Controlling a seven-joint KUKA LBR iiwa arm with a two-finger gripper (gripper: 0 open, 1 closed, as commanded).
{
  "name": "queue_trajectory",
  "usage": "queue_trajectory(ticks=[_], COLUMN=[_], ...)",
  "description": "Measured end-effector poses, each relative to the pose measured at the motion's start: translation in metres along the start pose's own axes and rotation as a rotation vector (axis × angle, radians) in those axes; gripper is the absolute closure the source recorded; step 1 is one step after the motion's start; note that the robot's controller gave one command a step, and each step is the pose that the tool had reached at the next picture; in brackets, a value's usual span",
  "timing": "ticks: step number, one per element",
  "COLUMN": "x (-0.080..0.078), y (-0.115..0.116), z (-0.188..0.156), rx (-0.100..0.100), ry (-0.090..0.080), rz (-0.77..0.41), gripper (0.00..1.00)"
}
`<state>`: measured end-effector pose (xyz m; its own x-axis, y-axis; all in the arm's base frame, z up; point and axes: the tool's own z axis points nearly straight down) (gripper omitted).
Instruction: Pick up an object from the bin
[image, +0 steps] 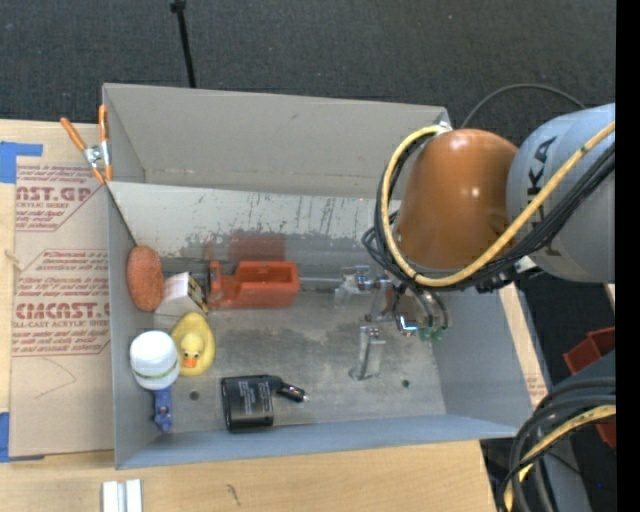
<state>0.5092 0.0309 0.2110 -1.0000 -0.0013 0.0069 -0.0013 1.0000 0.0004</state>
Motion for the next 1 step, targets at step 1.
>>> queue_trajectory(ticks=[1], x=[-0.0016], y=[0.0], z=[-0.0045], rx=[-0.001], ry=[-0.008], rz=[0.001], gripper=[0.0])
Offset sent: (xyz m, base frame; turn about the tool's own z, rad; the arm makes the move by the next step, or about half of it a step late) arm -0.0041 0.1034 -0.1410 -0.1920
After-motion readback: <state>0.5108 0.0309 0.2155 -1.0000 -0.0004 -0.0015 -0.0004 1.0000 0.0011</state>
